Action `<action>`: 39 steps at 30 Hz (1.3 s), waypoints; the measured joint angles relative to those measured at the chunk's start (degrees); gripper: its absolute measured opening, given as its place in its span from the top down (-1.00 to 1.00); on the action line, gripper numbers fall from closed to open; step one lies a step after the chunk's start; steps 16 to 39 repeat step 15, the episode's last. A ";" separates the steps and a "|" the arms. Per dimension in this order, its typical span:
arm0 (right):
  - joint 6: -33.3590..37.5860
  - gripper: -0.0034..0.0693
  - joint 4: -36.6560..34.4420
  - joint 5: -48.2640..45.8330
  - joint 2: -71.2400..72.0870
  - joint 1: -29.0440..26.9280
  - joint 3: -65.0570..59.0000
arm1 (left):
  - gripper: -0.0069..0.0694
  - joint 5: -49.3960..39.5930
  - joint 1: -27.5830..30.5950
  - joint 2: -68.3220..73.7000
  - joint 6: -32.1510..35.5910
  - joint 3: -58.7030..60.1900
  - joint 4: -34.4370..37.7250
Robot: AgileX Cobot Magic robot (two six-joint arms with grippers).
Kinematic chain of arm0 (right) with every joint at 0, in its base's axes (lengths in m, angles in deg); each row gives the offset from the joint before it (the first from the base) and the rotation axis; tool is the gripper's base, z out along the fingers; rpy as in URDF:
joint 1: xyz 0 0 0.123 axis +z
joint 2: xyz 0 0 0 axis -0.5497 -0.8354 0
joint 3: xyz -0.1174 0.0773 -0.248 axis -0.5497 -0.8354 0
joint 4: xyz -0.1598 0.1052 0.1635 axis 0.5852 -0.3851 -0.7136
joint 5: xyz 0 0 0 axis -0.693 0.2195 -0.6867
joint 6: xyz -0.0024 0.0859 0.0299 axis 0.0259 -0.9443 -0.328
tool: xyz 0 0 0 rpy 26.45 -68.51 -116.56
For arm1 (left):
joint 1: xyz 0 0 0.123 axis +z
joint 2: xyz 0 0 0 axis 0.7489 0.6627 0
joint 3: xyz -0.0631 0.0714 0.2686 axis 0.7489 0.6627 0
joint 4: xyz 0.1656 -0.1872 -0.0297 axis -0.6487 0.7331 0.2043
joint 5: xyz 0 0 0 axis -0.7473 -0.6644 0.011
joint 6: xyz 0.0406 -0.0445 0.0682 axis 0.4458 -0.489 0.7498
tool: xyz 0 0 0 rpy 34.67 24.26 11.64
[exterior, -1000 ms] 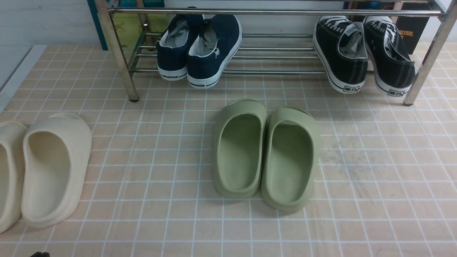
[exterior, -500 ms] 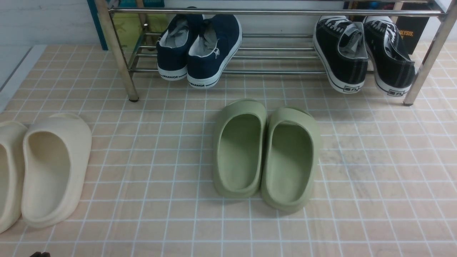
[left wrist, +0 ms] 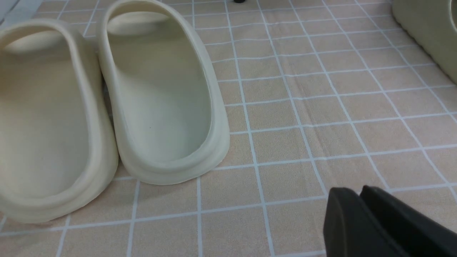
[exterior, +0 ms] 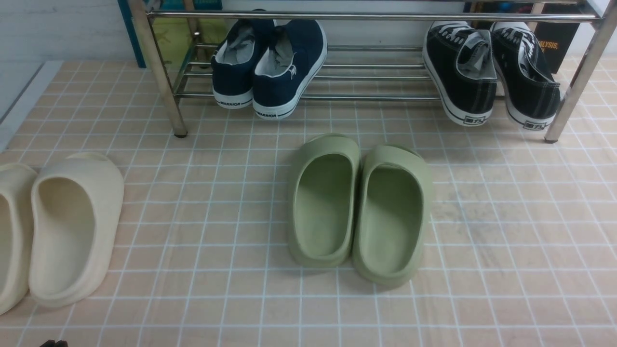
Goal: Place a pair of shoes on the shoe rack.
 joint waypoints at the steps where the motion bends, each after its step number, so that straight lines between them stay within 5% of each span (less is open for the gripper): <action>1: 0.00 0.25 0.00 0.00 0.00 0.00 0.00 | 0.60 0.00 0.00 0.00 0.00 0.00 0.00; 39: 0.00 0.25 0.00 0.00 0.00 0.00 0.00 | 0.57 0.00 0.00 0.00 0.00 0.00 0.00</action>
